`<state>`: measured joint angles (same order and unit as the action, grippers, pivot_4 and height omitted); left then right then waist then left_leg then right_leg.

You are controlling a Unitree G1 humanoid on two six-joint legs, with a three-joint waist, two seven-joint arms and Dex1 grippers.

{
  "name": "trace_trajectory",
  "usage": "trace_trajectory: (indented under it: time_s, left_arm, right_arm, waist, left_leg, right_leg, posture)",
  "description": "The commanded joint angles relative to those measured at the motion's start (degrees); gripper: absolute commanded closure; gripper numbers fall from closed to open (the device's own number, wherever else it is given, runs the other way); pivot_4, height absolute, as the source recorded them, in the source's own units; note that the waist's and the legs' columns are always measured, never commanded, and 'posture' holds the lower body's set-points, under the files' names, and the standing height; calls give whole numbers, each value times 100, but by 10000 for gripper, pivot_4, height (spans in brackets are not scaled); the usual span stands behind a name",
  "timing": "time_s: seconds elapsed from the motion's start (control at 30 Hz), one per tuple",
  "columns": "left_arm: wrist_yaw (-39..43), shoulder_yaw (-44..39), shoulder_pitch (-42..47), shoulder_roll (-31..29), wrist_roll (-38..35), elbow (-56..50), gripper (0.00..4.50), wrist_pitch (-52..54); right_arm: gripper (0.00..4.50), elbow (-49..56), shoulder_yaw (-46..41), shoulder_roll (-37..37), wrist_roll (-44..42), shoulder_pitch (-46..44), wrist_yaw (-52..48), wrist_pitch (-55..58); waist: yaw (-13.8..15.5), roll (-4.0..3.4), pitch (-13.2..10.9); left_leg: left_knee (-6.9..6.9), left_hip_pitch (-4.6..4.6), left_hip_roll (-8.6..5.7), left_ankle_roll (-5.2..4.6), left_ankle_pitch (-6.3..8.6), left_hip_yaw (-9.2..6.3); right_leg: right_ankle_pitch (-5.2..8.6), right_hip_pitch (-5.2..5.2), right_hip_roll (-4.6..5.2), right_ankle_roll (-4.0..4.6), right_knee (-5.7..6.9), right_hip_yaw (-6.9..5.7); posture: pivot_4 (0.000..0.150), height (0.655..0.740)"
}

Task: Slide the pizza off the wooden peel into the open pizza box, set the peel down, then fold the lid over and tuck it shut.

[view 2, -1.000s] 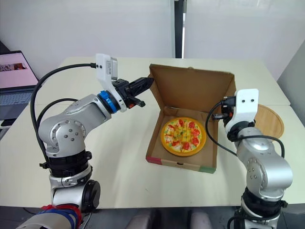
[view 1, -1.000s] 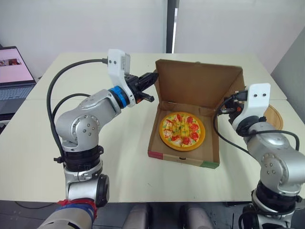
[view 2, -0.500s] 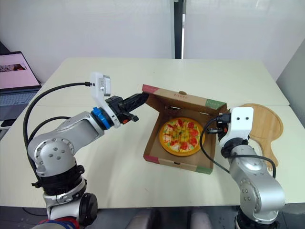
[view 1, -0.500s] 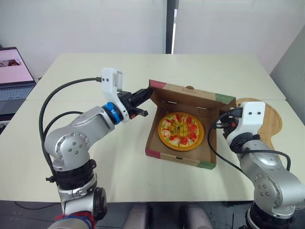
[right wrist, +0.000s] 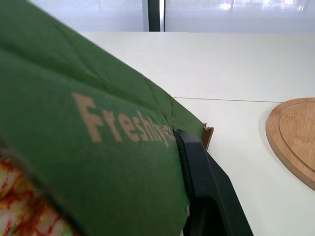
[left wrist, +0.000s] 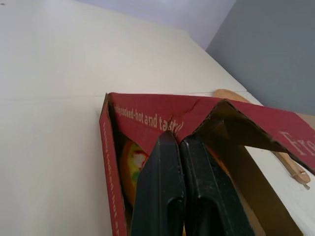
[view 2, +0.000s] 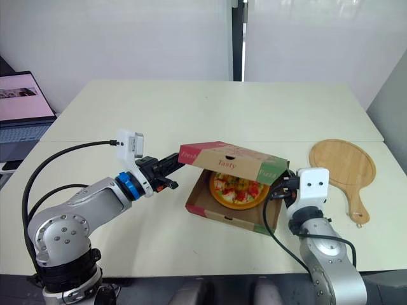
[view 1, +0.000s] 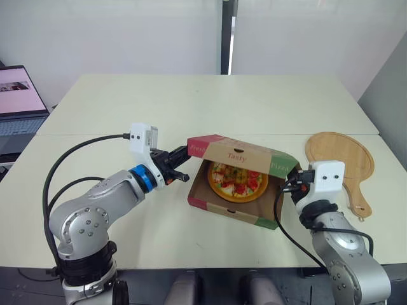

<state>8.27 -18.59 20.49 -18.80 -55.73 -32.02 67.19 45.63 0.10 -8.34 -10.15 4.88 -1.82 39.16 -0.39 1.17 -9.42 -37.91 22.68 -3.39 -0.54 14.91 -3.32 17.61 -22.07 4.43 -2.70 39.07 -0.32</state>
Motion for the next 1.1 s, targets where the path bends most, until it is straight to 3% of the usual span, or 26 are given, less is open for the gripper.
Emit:
trace_trajectory:
  time_s: [0.03, 0.1, 0.2, 0.47, 0.7, 0.83, 0.93, 1.1]
  left_arm:
    - [-64, 55, -29, -82, -109, -176, 44905, -109]
    - [-71, 68, -34, -124, -110, -153, 44905, -161]
    - [-73, 67, -38, -197, -92, -100, 45000, -240]
    - [-92, 102, 3, -268, -55, 11, 45000, -428]
    - [-37, 167, 109, -358, -8, 158, 45000, -577]
    - [80, 275, 248, -449, 71, 322, 45000, -689]
    - [263, 410, 337, -586, 165, 447, 45000, -761]
    - [580, 632, 331, -802, 274, 568, 45000, -804]
  right_arm:
    - [45000, -169, 229, 51, -55, 204, -202, -325]
    - [45000, -273, 312, 96, -88, 331, -235, -410]
    - [38175, -351, 386, 127, -76, 454, -234, -535]
    - [11030, 29, 75, -565, -341, 618, -970, -532]
    - [11030, 168, -730, -1808, -1058, 851, -2171, -409]
    - [11030, -287, -1467, -2477, -1335, 827, -2699, -324]
    - [16816, -696, -1790, -2530, -1603, 201, -2594, -165]
    - [34192, -903, -1446, -2580, -1625, -336, -2598, 89]
  waist:
    - [3, 0, 2]
    - [2, 0, 4]
    - [1, 0, 7]
    - [19, -1, 6]
    - [28, -1, 6]
    - [39, 1, 5]
    - [24, 0, 5]
    - [36, -2, 6]
  left_leg:
    - [0, 0, 1, 0, 0, -1]
    - [0, 0, 3, 0, 0, -2]
    - [1, -1, 5, 1, 0, -2]
    - [1, 6, 3, 0, 0, -2]
    - [0, 7, 4, -18, 11, -8]
    - [-1, 7, 3, -23, 14, -11]
    - [-3, 4, 4, -24, 14, -8]
    - [1, 7, 8, -21, 12, -22]
  right_leg:
    - [0, 1, 0, 0, 0, 2]
    - [0, 1, -2, 0, 0, 4]
    - [0, 0, -3, 1, 0, 6]
    - [0, -3, -3, 1, -4, 7]
    - [0, 3, -3, 1, -8, 0]
    - [0, 8, -3, 1, -10, -5]
    - [0, 12, -3, 1, -10, -2]
    - [2, 12, -3, 6, -9, -9]
  posture:
    - [1500, 7281]
    - [1500, 7281]
    - [1500, 7281]
    - [1500, 7281]
    - [1500, 7281]
    - [1500, 7281]
    - [1500, 7281]
    - [1500, 7281]
